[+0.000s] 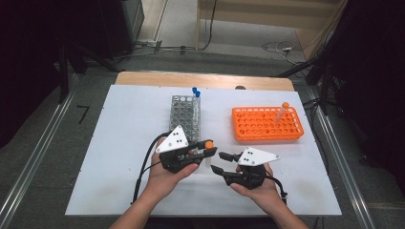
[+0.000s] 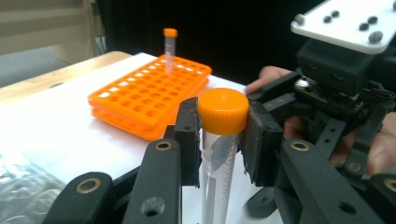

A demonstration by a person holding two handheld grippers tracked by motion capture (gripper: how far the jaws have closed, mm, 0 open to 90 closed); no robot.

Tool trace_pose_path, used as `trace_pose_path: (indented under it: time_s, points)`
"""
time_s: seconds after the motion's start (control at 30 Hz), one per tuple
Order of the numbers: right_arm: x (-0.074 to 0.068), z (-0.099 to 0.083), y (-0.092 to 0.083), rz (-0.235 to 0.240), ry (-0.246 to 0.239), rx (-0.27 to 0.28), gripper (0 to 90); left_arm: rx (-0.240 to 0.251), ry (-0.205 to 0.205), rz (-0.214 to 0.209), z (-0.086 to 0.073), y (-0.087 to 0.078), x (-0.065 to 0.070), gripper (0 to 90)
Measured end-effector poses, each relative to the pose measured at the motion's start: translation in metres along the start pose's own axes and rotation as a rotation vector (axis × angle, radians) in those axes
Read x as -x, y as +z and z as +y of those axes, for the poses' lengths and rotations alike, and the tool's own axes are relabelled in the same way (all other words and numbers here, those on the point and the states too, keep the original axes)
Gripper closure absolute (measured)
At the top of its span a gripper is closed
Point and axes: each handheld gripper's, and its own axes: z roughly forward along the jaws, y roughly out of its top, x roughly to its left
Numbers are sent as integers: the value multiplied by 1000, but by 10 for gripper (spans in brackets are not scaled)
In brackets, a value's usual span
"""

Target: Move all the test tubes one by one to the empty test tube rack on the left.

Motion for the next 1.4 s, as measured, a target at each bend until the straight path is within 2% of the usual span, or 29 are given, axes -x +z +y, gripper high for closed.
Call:
trace_pose_path:
  time_s: [0.13,0.23,0.3,0.4,0.63,0.8,1.13,1.33,1.4]
  points:
    - [12,-6,-12,-13,22,11,305,7,-18,36,4,-3,-15,707]
    - [20,-11,-20,-35,38,-2,155,12,-33,56,8,-3,-27,706]
    - [26,-15,-25,-31,51,-2,72,13,-32,82,11,-2,-35,706]
    - [35,-21,-33,-20,77,-3,0,22,-36,116,16,-2,-47,706]
    - [56,-38,-51,-26,126,5,0,34,-43,197,24,4,-75,706]
    - [67,-47,-59,-58,147,0,0,43,-64,227,25,13,-89,707]
    - [77,-51,-62,-85,168,7,0,46,-62,260,27,32,-101,706]
    - [77,-52,-62,-90,172,10,0,50,-59,272,25,33,-104,707]
    - [78,-52,-62,-91,172,11,0,45,-47,289,26,33,-105,706]
